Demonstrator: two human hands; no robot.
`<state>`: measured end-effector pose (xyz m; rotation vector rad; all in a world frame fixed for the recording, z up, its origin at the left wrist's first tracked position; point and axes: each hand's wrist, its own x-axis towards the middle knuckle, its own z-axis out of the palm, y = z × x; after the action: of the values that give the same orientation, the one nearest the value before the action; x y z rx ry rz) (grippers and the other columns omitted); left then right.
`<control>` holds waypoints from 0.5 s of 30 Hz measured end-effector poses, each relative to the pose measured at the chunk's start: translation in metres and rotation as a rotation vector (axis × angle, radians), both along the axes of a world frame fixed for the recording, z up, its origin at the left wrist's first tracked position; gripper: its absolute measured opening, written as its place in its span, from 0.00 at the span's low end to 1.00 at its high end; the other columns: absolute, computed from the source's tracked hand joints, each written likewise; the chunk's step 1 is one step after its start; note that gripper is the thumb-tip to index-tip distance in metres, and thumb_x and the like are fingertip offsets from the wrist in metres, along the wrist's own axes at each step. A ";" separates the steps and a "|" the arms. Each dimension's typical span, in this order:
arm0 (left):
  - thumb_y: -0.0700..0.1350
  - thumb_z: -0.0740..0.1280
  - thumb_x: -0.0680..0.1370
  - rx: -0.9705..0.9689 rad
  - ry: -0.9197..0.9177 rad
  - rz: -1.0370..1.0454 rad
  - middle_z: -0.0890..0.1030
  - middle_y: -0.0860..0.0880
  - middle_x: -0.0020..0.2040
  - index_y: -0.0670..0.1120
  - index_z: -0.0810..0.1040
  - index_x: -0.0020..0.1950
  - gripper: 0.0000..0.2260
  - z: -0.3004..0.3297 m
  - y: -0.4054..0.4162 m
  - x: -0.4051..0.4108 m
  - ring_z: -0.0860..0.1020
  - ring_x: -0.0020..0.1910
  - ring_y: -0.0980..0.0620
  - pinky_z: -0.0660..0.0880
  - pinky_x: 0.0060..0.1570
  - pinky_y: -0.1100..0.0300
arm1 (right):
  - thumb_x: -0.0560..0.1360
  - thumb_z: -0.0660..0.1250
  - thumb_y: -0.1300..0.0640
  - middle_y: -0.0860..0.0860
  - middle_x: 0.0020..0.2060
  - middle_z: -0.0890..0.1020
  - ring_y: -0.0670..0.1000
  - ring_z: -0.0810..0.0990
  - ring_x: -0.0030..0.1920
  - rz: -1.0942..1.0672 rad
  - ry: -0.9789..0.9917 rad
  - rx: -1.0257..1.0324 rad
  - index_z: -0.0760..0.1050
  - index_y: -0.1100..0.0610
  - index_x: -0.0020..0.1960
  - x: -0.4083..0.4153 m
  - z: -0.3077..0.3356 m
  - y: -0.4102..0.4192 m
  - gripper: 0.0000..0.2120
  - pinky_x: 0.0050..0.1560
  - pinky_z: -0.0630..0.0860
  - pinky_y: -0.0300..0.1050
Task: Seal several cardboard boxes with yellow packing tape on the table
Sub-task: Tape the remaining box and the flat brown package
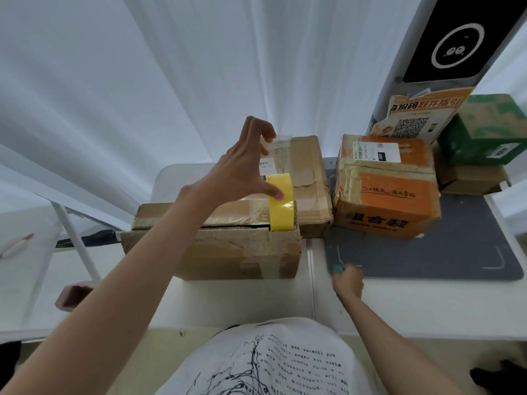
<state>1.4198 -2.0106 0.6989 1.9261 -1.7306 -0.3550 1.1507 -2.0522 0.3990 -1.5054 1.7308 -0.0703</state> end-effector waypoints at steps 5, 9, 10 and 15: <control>0.55 0.86 0.58 -0.009 0.038 -0.008 0.63 0.52 0.63 0.46 0.62 0.65 0.46 -0.005 0.000 0.002 0.76 0.56 0.53 0.79 0.56 0.43 | 0.83 0.62 0.60 0.55 0.48 0.81 0.52 0.82 0.38 -0.199 -0.580 -0.041 0.67 0.57 0.58 0.031 0.086 -0.030 0.06 0.36 0.78 0.41; 0.56 0.86 0.57 -0.027 0.051 -0.005 0.62 0.55 0.61 0.48 0.61 0.64 0.46 -0.008 -0.001 0.004 0.76 0.56 0.53 0.78 0.56 0.43 | 0.81 0.59 0.56 0.50 0.37 0.73 0.46 0.68 0.32 -0.112 -0.893 0.060 0.67 0.54 0.51 0.062 0.176 -0.043 0.02 0.33 0.68 0.39; 0.56 0.86 0.57 -0.033 0.053 -0.003 0.62 0.55 0.60 0.48 0.61 0.64 0.46 -0.008 0.000 0.004 0.77 0.56 0.53 0.78 0.56 0.43 | 0.81 0.58 0.55 0.49 0.36 0.70 0.46 0.65 0.31 -0.090 -0.964 0.100 0.67 0.54 0.47 0.067 0.195 -0.043 0.04 0.32 0.64 0.39; 0.55 0.86 0.58 -0.054 0.037 0.009 0.62 0.55 0.60 0.47 0.61 0.64 0.45 -0.009 0.001 0.004 0.76 0.56 0.52 0.79 0.52 0.44 | 0.83 0.54 0.63 0.52 0.50 0.73 0.47 0.72 0.35 0.090 -1.118 0.199 0.73 0.53 0.60 0.078 0.258 -0.031 0.12 0.39 0.72 0.41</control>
<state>1.4234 -2.0097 0.6895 1.8772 -1.6904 -0.3358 1.2287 -2.0835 0.6566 -1.0415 0.7352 -0.5598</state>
